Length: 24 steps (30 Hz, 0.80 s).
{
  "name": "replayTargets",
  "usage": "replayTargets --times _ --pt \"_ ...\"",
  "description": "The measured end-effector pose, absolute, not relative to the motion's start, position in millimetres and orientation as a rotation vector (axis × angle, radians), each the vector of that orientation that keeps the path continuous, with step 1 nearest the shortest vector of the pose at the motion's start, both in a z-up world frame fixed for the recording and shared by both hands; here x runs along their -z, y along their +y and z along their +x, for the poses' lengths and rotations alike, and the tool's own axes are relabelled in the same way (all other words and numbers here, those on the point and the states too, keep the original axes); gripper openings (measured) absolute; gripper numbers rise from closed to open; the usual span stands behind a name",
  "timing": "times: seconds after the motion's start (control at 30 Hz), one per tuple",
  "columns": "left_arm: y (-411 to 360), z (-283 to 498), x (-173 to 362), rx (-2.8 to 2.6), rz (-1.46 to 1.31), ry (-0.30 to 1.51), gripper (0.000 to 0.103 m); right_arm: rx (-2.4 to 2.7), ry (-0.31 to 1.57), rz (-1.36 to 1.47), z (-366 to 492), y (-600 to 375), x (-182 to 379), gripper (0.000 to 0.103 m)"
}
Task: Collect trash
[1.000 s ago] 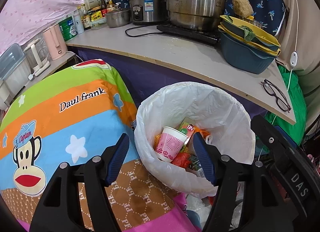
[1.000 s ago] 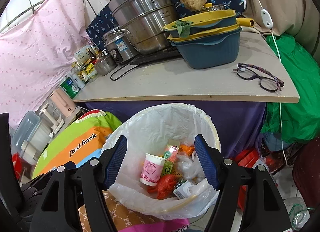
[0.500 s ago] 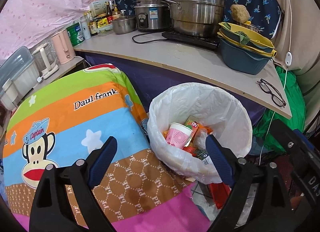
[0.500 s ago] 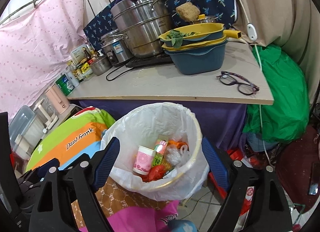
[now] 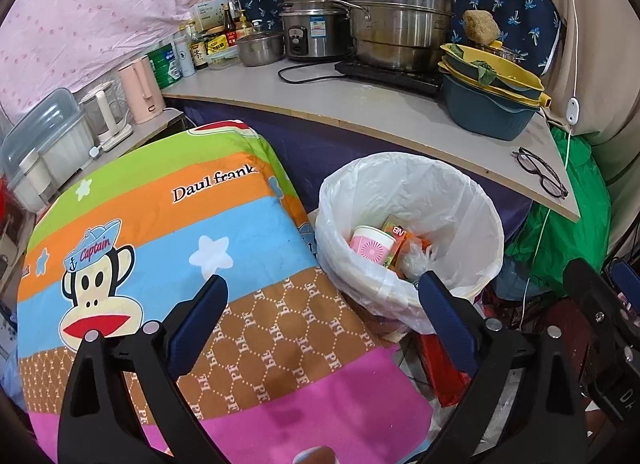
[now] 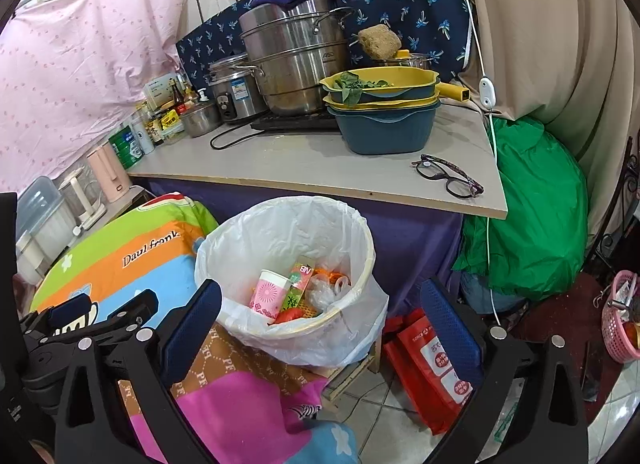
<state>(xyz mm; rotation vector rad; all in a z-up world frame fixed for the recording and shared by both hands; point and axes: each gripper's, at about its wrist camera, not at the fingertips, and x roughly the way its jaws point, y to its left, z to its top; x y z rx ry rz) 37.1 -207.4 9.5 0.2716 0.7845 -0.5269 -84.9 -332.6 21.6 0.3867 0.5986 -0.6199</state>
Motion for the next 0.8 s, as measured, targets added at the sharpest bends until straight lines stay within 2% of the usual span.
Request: replayTargets --times 0.8 --pt "-202.7 23.9 0.1 0.525 0.290 0.803 0.093 0.625 0.663 0.385 -88.8 -322.6 -4.5 0.096"
